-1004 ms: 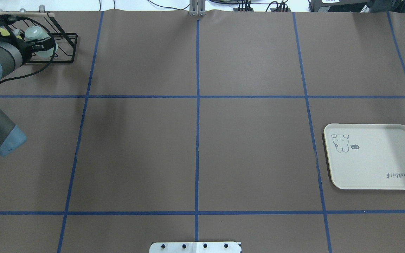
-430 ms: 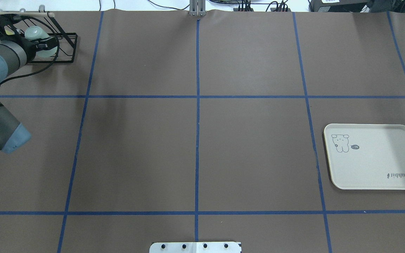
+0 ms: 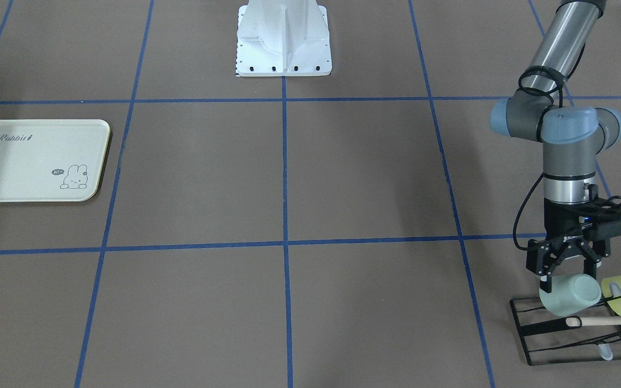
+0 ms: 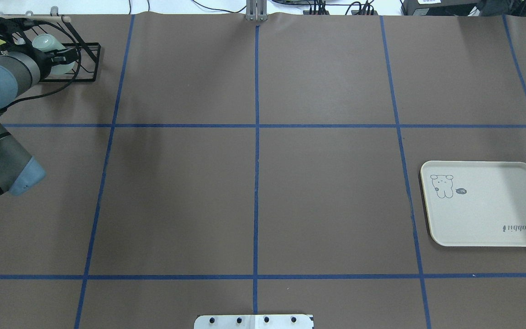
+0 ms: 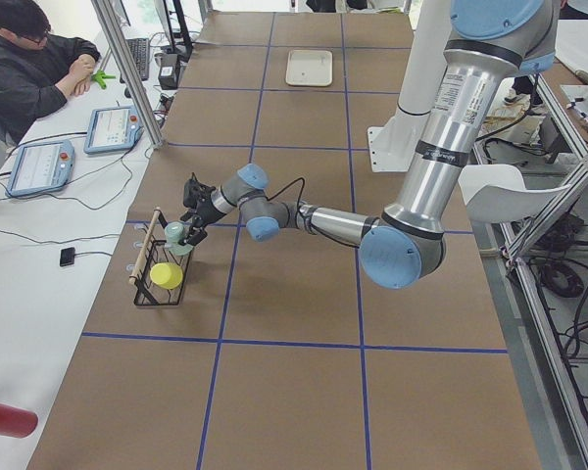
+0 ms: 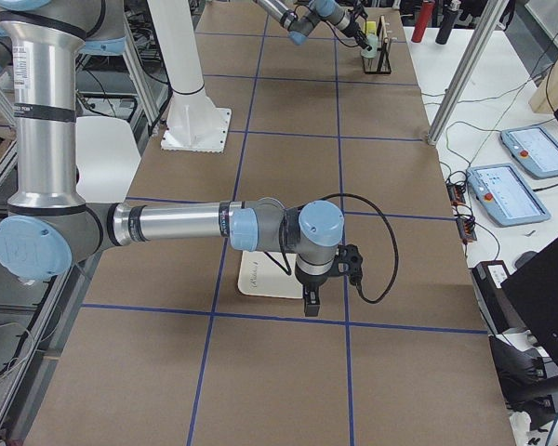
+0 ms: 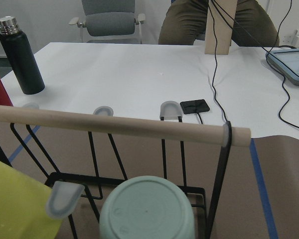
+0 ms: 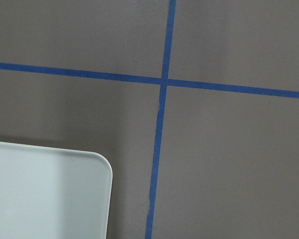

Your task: Left arm grabs green cup and hands to right arm on tray

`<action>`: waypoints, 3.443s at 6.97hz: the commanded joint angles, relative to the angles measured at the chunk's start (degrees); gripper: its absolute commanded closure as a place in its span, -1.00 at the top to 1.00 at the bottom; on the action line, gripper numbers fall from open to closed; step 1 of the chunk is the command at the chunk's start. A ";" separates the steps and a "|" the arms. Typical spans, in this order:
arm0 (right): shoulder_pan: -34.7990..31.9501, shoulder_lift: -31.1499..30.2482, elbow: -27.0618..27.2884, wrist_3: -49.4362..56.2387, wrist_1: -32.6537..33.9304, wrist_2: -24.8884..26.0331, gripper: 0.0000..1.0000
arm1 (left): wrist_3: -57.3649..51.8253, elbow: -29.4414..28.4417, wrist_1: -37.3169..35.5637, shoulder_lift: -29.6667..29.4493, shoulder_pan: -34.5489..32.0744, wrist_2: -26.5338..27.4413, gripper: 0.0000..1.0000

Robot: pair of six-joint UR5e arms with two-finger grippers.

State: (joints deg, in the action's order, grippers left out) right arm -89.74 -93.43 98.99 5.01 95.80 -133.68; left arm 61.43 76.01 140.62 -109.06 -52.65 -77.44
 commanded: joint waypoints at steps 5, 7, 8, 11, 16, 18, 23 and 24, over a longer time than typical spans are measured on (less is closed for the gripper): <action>0.00 0.00 -0.11 0.00 0.00 0.00 0.99 | -0.43 -2.09 0.00 -1.33 -0.09 2.11 0.99; 0.00 0.00 -0.20 0.00 0.00 0.00 0.99 | -0.43 -2.36 0.01 -1.68 -0.35 2.29 0.99; 0.00 0.00 -0.20 0.00 0.00 0.00 0.99 | -0.43 -2.53 -0.08 -1.86 -0.35 3.68 0.98; 0.00 0.00 -0.20 0.00 0.09 -0.09 0.99 | -0.43 -3.06 0.00 -2.12 -0.61 4.13 0.93; 0.00 0.00 -0.03 0.00 0.00 -0.09 0.99 | -0.34 -2.89 0.18 -2.39 -0.61 4.14 0.36; 0.00 0.00 0.06 0.00 0.00 -0.09 0.99 | -0.43 -2.63 0.27 -2.39 -0.88 4.13 0.14; 0.00 0.00 0.15 0.00 0.00 -0.09 0.99 | -1.92 0.01 0.36 -2.21 -2.99 3.52 -0.05; 0.00 -0.09 0.06 0.00 0.09 -0.09 0.99 | -1.92 0.19 0.36 -2.04 -2.99 3.52 -0.06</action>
State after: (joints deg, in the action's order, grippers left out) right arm -89.74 -93.44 99.13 5.01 95.83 -133.77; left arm 59.72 75.70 140.98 -111.26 -55.53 -73.86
